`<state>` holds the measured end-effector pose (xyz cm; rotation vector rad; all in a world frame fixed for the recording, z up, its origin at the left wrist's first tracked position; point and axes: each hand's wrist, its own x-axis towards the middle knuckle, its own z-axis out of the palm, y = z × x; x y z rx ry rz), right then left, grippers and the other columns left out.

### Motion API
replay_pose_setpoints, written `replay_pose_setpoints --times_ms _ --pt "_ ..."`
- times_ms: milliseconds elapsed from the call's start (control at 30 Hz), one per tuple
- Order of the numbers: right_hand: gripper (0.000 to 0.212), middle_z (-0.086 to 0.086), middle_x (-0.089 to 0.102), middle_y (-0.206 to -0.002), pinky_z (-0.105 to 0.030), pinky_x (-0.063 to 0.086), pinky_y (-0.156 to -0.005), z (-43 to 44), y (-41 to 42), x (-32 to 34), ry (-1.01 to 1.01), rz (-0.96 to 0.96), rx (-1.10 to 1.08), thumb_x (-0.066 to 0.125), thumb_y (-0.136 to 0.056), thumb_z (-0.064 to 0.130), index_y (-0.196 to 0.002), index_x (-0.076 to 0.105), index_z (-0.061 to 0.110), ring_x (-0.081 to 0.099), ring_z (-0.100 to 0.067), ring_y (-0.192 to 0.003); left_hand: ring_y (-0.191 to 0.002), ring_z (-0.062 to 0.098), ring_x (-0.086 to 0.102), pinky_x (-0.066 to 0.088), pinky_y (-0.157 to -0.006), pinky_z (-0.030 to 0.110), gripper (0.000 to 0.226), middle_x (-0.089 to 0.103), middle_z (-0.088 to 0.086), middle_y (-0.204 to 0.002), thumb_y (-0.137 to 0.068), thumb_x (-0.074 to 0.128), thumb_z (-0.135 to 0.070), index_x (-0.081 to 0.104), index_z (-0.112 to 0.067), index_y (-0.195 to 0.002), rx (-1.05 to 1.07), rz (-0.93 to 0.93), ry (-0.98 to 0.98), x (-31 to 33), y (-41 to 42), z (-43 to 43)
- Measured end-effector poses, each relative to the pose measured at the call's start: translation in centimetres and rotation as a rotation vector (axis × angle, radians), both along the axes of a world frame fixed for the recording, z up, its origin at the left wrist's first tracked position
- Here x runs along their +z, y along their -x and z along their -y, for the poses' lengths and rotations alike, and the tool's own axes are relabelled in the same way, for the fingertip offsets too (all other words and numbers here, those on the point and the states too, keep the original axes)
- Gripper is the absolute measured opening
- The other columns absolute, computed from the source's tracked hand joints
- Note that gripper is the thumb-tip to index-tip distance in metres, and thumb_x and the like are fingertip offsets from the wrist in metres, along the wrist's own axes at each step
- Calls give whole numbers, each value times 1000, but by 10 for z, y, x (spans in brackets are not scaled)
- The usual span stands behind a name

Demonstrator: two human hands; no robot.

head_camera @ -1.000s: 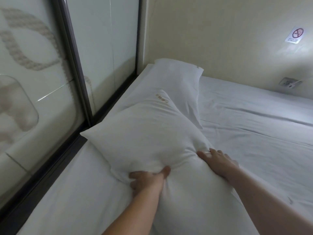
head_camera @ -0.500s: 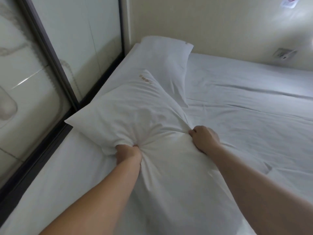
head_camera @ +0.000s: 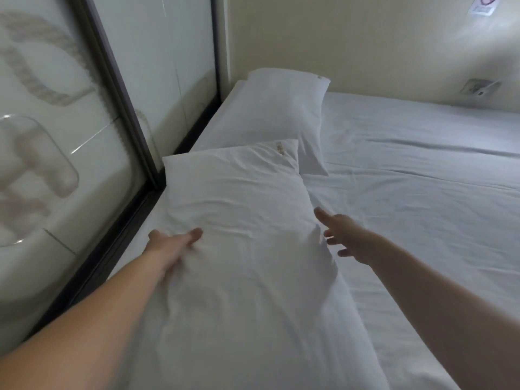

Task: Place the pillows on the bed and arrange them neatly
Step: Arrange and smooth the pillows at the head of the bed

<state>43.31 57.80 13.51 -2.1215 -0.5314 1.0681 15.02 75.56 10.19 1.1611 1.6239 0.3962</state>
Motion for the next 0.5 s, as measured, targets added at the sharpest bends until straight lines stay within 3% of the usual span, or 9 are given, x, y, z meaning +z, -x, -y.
replay_pose_setpoints --times_ms 100,200,267,367,433,500 --pt "82 -10 53 -135 -42 39 -101 -11 40 -38 67 12 45 53 -79 70 -136 46 11 51 -33 -123 -118 38 57 48 -98 48 134 50 14 -141 -42 80 -74 29 -7 -147 -45 36 117 -25 21 23" --pt "88 -12 55 -132 -44 41 -101 -13 61 -46 80 132 -58 57 -72 65 -137 43 8 54 -34 -118 -111 33 61 49 -94 38 101 60 14 -131 -61 79 -62 47 -5 -138 -45 115 52 -27 19 23" --pt "88 -11 60 -126 -43 44 -99 -7 64 -45 61 141 -128 59 -66 65 -134 48 9 57 -32 -112 -100 31 65 52 -92 41 83 67 12 -120 -64 81 -54 58 -5 -126 -30 163 -3 -19 15 13" --pt "86 -12 56 -133 -40 42 -102 14 72 -61 51 115 -184 61 -72 65 -135 48 7 53 -32 -120 -91 25 61 47 -84 32 59 66 9 -112 -76 77 -43 61 -5 -119 -101 109 -135 -6 14 0" --pt "91 -14 49 -141 -41 38 -105 24 80 -74 61 79 -195 58 -75 68 -140 42 6 48 -33 -127 -94 23 57 42 -83 29 62 62 7 -112 -82 71 -43 57 -2 -125 -145 60 -172 -5 16 -3" --pt "95 -16 44 -145 -43 35 -106 25 78 -76 102 55 -227 54 -77 71 -143 34 6 44 -35 -130 -108 29 59 43 -91 31 77 60 11 -125 -82 66 -53 51 1 -133 -148 55 -113 -15 24 -2"
